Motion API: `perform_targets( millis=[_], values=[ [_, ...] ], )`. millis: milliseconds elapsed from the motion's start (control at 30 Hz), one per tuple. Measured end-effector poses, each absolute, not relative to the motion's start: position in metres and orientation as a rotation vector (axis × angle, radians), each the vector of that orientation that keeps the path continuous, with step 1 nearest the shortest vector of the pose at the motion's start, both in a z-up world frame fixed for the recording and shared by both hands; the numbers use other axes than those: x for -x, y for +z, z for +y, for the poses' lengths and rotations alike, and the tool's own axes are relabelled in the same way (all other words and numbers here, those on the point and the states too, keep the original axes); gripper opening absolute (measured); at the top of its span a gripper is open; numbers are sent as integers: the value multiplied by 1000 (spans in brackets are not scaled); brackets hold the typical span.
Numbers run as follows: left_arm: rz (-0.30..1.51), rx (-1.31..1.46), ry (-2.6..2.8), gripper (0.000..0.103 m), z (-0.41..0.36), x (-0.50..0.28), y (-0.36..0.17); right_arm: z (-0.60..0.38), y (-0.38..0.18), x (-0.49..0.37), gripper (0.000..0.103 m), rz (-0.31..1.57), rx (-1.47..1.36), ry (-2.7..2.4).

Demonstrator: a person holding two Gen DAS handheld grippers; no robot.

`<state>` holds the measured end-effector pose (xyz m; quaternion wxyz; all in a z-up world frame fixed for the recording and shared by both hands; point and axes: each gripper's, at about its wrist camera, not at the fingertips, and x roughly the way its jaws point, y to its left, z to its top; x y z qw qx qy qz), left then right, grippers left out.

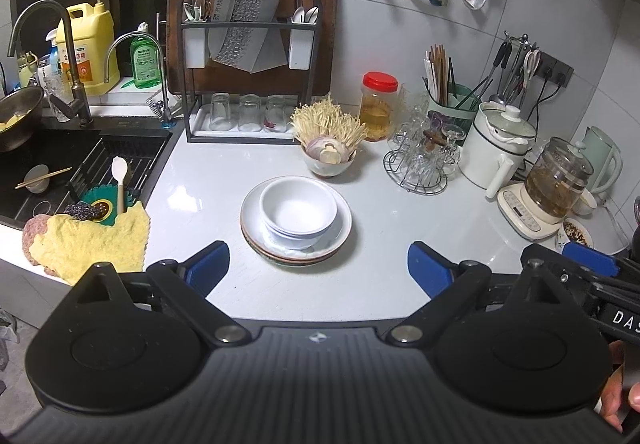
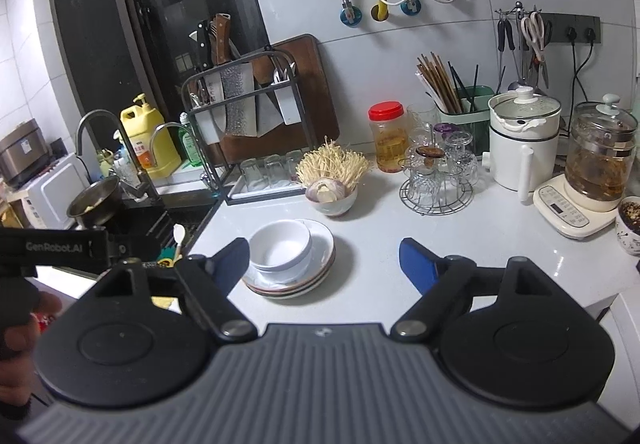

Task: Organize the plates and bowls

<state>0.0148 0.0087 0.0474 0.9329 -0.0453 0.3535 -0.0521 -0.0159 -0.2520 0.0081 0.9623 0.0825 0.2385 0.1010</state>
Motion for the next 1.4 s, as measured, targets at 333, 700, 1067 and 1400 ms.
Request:
perform_targets(
  millis=[333, 700, 1067, 1400],
  values=[
    [740, 100, -98, 98, 15, -5, 44, -251, 9, 29, 103, 476, -175, 180],
    [725, 106, -84, 98, 15, 4, 47, -250, 7, 37, 103, 494, -173, 176],
    [733, 100, -107, 98, 10, 9, 46, -250, 11, 43, 103, 487, -171, 163],
    [727, 102, -113, 98, 8, 15, 47, -250, 6, 48, 103, 491, -174, 149]
  ],
)
